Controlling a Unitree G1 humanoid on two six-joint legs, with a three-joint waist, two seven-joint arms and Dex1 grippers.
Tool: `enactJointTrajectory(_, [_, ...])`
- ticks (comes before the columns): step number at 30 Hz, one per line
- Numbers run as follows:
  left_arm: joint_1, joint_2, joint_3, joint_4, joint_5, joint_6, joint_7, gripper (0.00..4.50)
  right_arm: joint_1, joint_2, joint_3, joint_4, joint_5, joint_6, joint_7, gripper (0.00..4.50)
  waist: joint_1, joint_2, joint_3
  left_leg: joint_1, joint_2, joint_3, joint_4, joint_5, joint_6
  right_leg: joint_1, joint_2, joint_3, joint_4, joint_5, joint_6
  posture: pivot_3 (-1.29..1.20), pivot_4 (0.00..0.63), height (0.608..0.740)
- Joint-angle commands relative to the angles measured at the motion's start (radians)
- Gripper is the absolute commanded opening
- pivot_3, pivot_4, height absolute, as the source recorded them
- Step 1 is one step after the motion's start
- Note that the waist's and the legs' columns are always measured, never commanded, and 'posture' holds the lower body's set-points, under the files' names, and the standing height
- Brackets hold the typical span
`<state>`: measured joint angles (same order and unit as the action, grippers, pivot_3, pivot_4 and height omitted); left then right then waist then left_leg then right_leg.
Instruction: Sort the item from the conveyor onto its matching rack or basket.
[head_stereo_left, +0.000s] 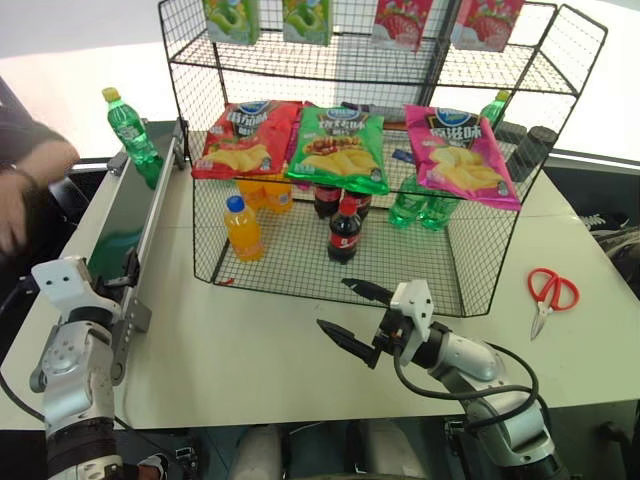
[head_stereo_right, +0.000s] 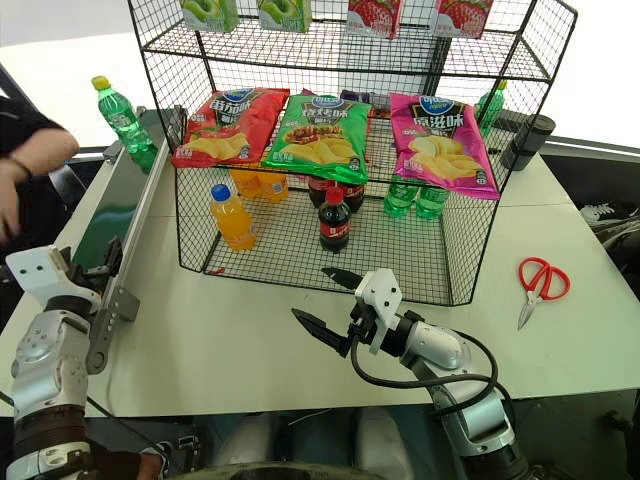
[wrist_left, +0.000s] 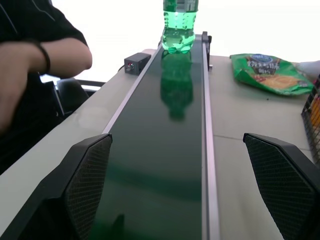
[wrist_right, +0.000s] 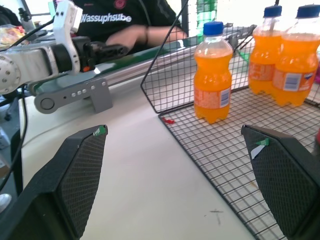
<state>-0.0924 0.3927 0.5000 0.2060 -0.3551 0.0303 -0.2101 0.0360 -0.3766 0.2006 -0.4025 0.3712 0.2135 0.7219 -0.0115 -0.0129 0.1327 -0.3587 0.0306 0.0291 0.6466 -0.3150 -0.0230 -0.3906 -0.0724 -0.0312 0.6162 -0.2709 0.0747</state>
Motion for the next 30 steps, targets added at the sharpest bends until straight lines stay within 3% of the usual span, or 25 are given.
enactJointTrajectory(1, [-0.018,0.006,0.007,0.006,0.015,-0.044,0.006,4.50,-0.041,0.001,-0.010,0.006,0.007,-0.021,0.020,4.45,0.000,0.000,0.000,0.000,0.000,0.000,0.000,0.000,0.000,0.000,0.000,0.000,0.000,0.000,0.000,0.00,0.150,0.740])
enactJointTrajectory(30, [-0.058,-0.007,0.007,0.047,0.046,-0.144,0.083,4.50,-0.032,0.011,0.015,0.031,0.014,-0.063,0.070,4.45,-0.001,-0.001,-0.001,-0.001,0.000,0.000,-0.001,0.000,0.000,-0.001,-0.001,0.000,0.000,0.000,0.000,0.00,0.150,0.740])
